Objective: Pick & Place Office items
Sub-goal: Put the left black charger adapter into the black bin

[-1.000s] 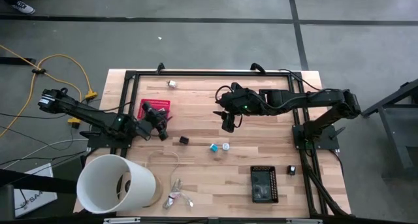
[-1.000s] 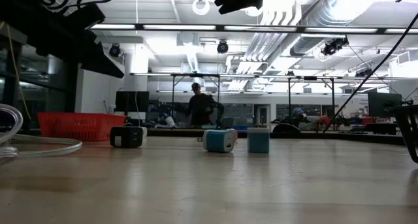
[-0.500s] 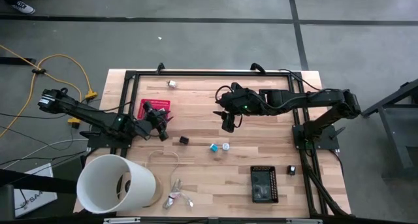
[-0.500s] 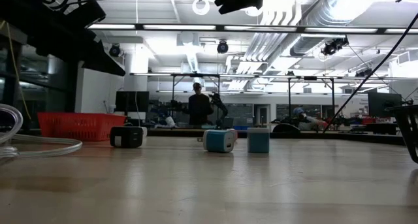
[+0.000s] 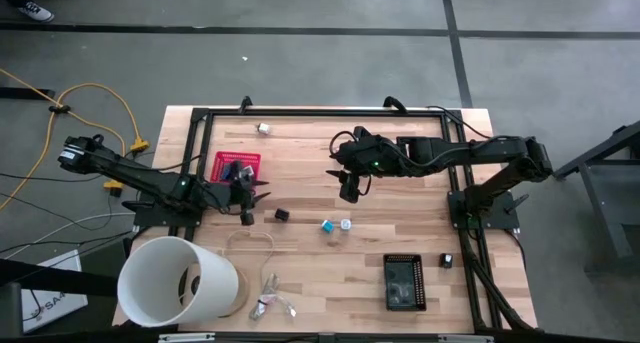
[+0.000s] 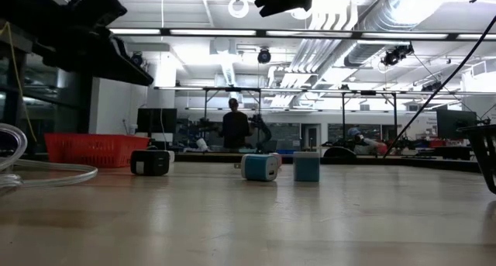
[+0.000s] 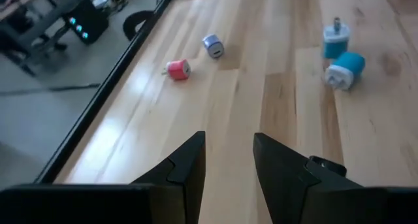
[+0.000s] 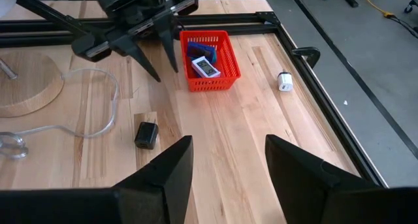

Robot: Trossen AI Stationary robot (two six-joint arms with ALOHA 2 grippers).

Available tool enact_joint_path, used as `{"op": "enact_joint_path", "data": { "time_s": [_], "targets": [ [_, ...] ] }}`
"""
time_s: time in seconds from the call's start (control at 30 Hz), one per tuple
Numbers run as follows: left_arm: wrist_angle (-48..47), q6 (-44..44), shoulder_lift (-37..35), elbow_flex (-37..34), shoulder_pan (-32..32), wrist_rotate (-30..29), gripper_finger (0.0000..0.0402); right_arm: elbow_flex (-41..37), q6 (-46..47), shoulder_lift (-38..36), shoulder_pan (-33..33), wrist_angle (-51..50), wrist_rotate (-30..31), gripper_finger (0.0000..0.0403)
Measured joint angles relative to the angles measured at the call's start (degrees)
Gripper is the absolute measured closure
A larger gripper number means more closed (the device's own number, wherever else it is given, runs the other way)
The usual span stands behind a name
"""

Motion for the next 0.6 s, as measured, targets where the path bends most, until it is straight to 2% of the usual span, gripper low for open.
{"op": "enact_joint_path", "data": {
  "time_s": [0.13,0.33,0.47,0.6],
  "targets": [
    [0.64,5.53,0.00,0.00,0.00,1.64,0.0280,0.00,0.01,0.00,0.00,0.00,0.00,0.0225],
    [0.67,10.95,0.00,0.00,-0.02,7.94,0.0280,0.00,-0.01,0.00,0.01,0.00,0.00,0.0225],
    [0.61,11.15,0.00,0.00,0.00,12.12,0.0280,0.00,0.00,0.00,0.01,0.00,0.00,0.0225],
    [0.67,6.03,0.00,0.00,1.61,13.72,0.0280,0.00,-0.01,0.00,0.01,0.00,0.00,0.0225]
  ]
}}
